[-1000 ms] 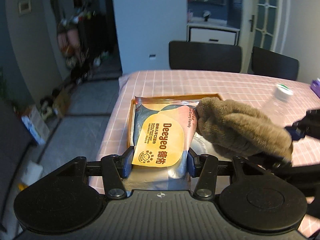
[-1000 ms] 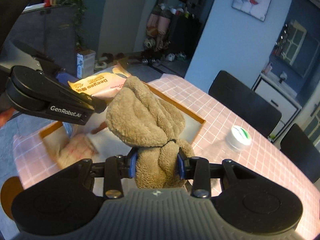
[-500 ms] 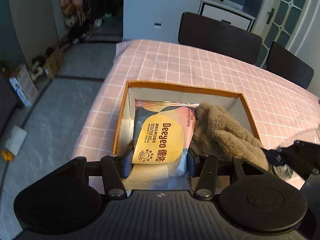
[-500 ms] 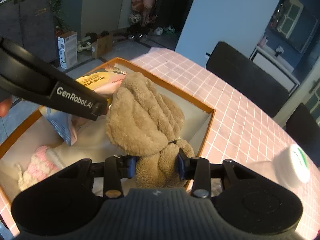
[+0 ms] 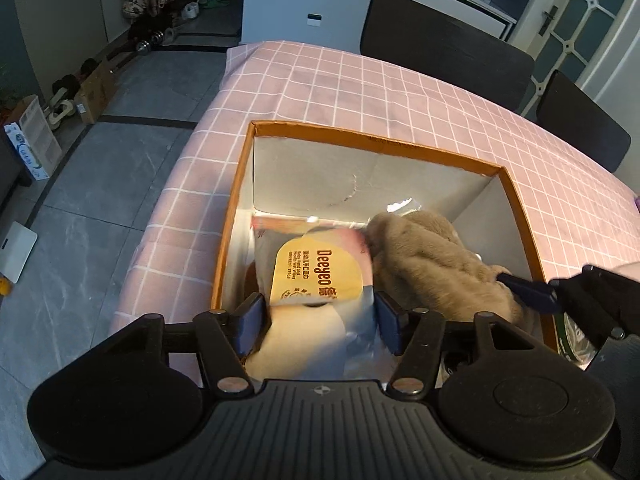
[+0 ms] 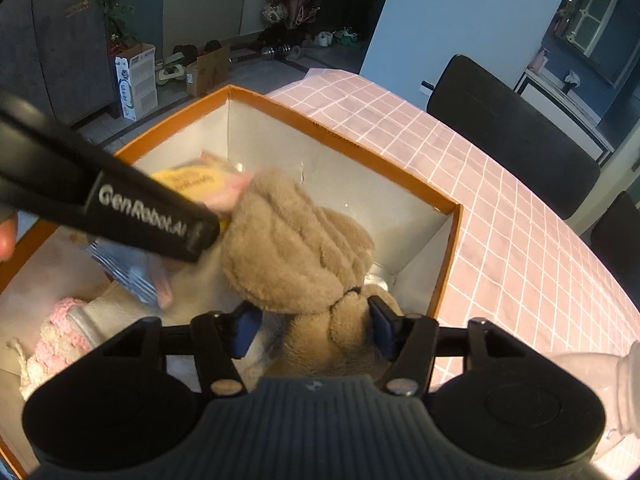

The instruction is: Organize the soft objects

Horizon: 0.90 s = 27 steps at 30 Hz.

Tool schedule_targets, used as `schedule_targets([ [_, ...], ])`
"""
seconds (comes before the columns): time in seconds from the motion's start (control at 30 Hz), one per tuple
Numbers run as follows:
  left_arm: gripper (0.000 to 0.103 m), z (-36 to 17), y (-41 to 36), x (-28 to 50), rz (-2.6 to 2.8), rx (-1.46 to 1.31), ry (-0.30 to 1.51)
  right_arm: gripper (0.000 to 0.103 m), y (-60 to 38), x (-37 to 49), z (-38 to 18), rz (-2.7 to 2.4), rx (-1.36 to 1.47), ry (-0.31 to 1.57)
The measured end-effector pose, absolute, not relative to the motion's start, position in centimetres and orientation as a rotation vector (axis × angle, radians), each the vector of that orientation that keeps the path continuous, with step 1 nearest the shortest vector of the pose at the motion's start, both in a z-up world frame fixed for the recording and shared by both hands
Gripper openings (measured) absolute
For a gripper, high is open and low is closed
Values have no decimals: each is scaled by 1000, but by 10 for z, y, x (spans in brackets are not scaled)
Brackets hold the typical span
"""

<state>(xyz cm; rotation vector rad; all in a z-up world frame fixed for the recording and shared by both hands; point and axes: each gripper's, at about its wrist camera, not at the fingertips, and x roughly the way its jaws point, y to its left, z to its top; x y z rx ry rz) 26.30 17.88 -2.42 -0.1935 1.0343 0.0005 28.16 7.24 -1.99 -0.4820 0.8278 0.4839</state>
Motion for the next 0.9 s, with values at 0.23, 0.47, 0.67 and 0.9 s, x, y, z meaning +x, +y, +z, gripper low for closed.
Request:
schedule_targets([
  [0.23,77,-12,180,259,-22,-199,999,69,75,266,-10,500,-541,783],
  [0.47,77,9,172,240,-37,-148,938,73,65,251,8,523,-529,740],
  [0.67,75,43,161,206,-52,-89,777,75,43,217,43,577,-483,648],
  [0.9,75,74,135,151,-105,-35,532,89,-19,153,89,590,-381,463],
])
